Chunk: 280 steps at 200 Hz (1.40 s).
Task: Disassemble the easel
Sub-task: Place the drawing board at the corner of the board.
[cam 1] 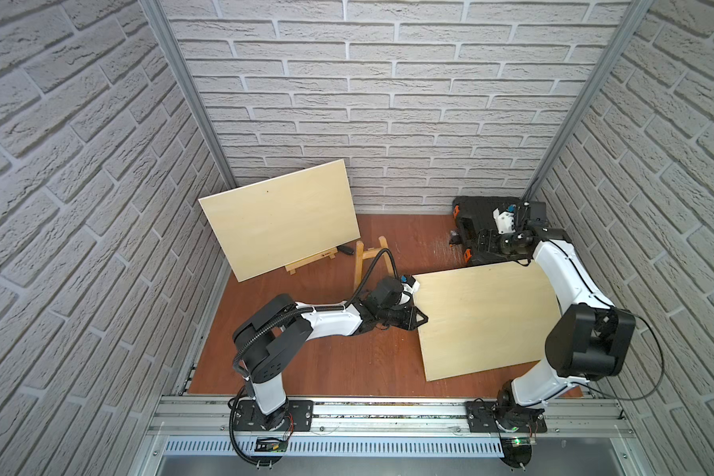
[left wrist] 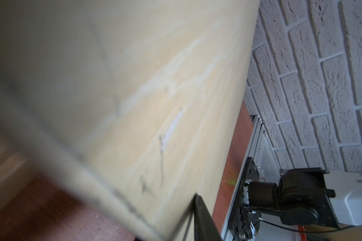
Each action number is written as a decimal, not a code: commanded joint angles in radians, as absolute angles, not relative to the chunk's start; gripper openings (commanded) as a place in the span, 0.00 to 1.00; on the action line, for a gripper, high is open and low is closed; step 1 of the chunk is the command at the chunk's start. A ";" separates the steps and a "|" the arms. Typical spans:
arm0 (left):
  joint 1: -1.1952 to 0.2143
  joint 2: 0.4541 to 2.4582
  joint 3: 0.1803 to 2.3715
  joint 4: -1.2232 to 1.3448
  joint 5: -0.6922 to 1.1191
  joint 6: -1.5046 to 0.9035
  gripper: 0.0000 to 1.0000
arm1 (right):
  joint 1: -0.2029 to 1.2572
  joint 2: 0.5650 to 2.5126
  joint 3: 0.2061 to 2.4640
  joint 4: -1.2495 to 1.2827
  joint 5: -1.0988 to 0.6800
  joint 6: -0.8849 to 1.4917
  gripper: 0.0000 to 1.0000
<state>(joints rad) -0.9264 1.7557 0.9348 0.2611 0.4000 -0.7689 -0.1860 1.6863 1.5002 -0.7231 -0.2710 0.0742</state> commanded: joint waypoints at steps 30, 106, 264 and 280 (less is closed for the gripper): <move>-0.926 1.762 0.884 0.102 0.147 -0.607 0.00 | -0.184 1.747 1.541 -0.820 -0.194 0.018 0.82; -0.921 1.728 0.835 0.105 0.127 -0.601 0.00 | -0.183 1.727 1.463 -0.919 -0.154 0.017 0.78; -0.859 1.768 0.923 0.038 0.129 -0.496 0.00 | -0.180 1.739 1.463 -0.990 -0.100 -0.004 0.75; -0.838 1.769 0.937 0.028 0.144 -0.481 0.00 | -0.179 1.748 1.463 -0.982 -0.111 0.001 0.75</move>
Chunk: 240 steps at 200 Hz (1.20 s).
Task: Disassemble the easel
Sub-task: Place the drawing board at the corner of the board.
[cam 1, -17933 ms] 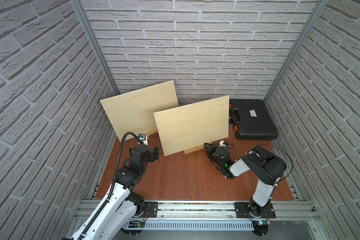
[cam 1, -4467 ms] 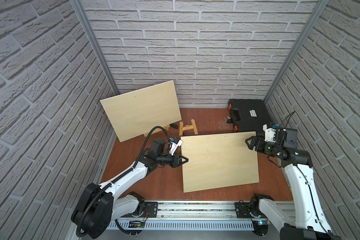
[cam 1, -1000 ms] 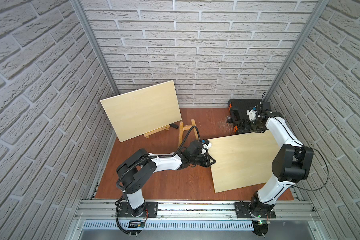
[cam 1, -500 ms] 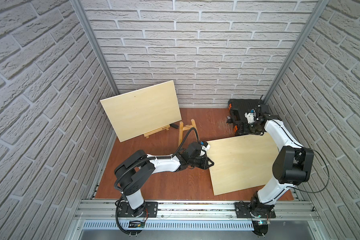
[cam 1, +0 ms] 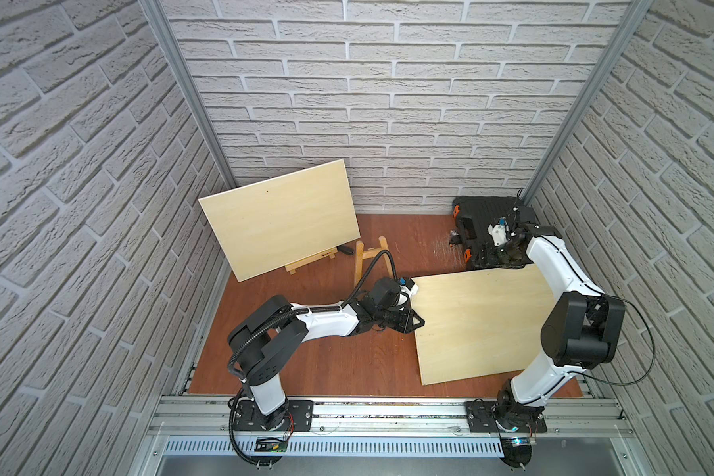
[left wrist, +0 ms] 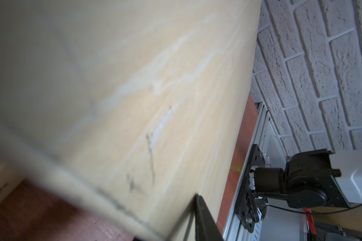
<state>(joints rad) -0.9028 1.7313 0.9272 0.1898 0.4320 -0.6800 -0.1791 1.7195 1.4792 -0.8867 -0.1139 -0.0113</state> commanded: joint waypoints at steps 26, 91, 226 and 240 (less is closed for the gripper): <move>-0.831 1.769 0.947 0.015 0.152 -0.469 0.00 | -0.172 1.771 1.458 -0.986 -0.120 0.004 0.75; -0.839 1.770 0.918 0.051 0.163 -0.496 0.00 | -0.161 1.698 1.323 -0.931 -0.122 0.021 0.74; -0.910 1.846 0.945 0.075 0.143 -0.536 0.00 | -0.153 1.641 1.241 -0.883 -0.089 0.034 0.79; -0.909 1.863 0.969 0.062 0.144 -0.521 0.00 | -0.153 1.609 1.241 -0.870 -0.076 0.038 0.81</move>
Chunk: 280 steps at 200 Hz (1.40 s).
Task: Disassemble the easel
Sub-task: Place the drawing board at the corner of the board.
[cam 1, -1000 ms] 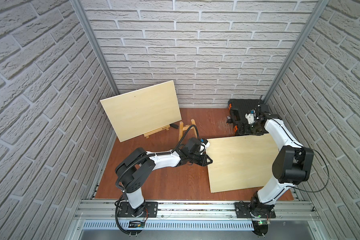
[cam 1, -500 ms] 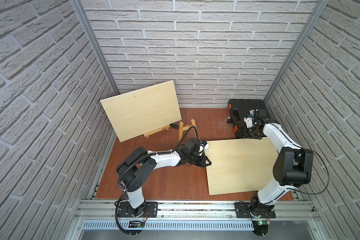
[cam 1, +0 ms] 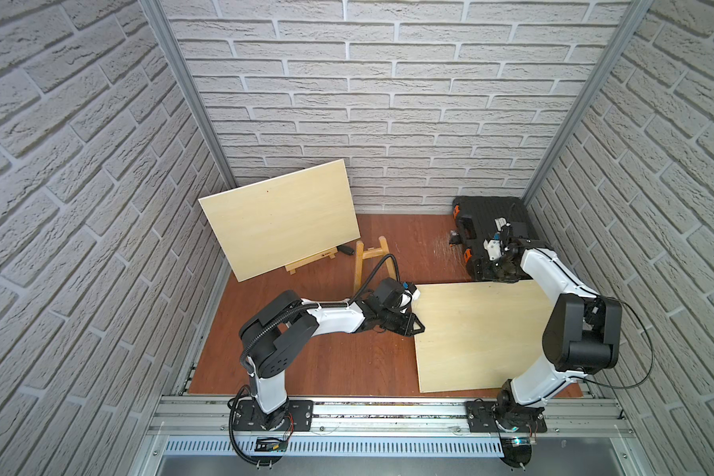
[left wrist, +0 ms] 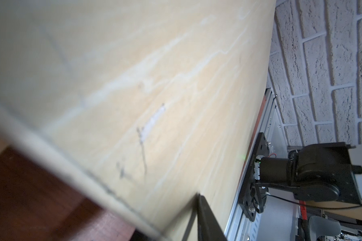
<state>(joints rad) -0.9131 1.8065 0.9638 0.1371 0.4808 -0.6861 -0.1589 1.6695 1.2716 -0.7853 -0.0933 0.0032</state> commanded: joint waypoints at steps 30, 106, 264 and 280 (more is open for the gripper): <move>-0.909 1.912 1.020 0.034 0.152 -0.509 0.00 | -0.153 1.519 1.279 -0.861 -0.060 0.065 0.85; -0.910 1.998 1.054 0.019 0.141 -0.526 0.00 | -0.145 1.408 1.363 -0.919 -0.181 0.099 0.86; -0.966 1.833 0.998 0.050 0.121 -0.552 0.31 | -0.023 1.303 1.171 -0.799 -0.316 0.145 0.87; -0.972 1.765 0.953 0.071 0.107 -0.572 0.37 | 0.046 1.363 1.179 -0.763 -0.278 0.151 0.87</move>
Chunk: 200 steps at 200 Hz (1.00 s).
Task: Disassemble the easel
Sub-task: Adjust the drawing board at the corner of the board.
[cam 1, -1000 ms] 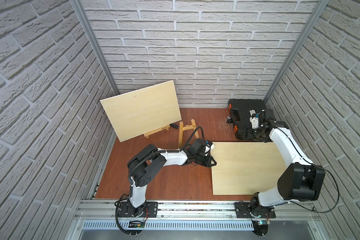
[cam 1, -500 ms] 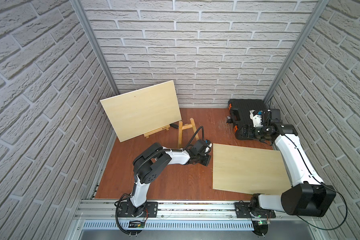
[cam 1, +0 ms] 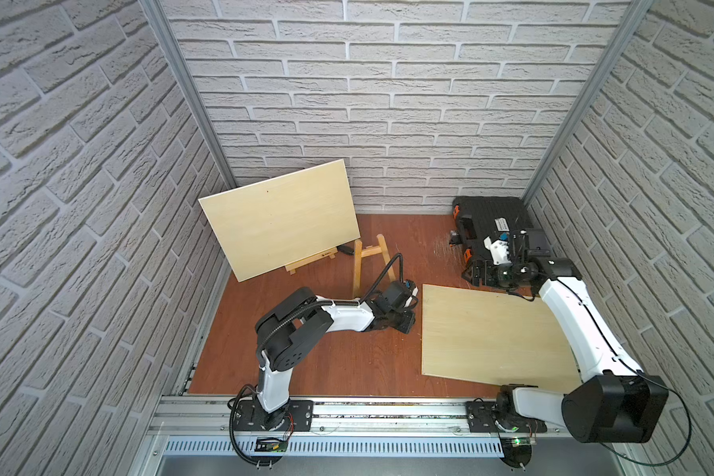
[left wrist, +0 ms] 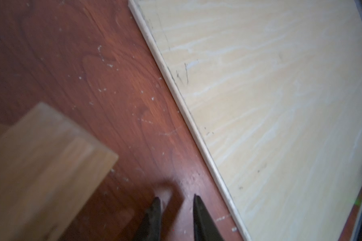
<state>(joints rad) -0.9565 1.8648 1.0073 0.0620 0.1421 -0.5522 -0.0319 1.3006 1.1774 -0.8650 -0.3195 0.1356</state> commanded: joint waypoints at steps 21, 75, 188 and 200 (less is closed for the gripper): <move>-0.973 1.666 0.890 0.083 0.085 -0.595 0.44 | 0.123 1.475 1.213 -0.724 -0.234 0.158 0.87; -0.970 1.363 0.720 0.045 -0.019 -0.630 0.59 | 0.211 1.765 1.322 -0.638 -0.170 0.169 0.87; -0.867 1.029 0.560 -0.112 -0.091 -0.645 0.64 | 0.227 2.018 1.373 -0.611 -0.187 0.196 0.85; -0.863 1.032 0.560 -0.110 -0.088 -0.644 0.64 | 0.229 2.027 1.357 -0.605 -0.202 0.198 0.85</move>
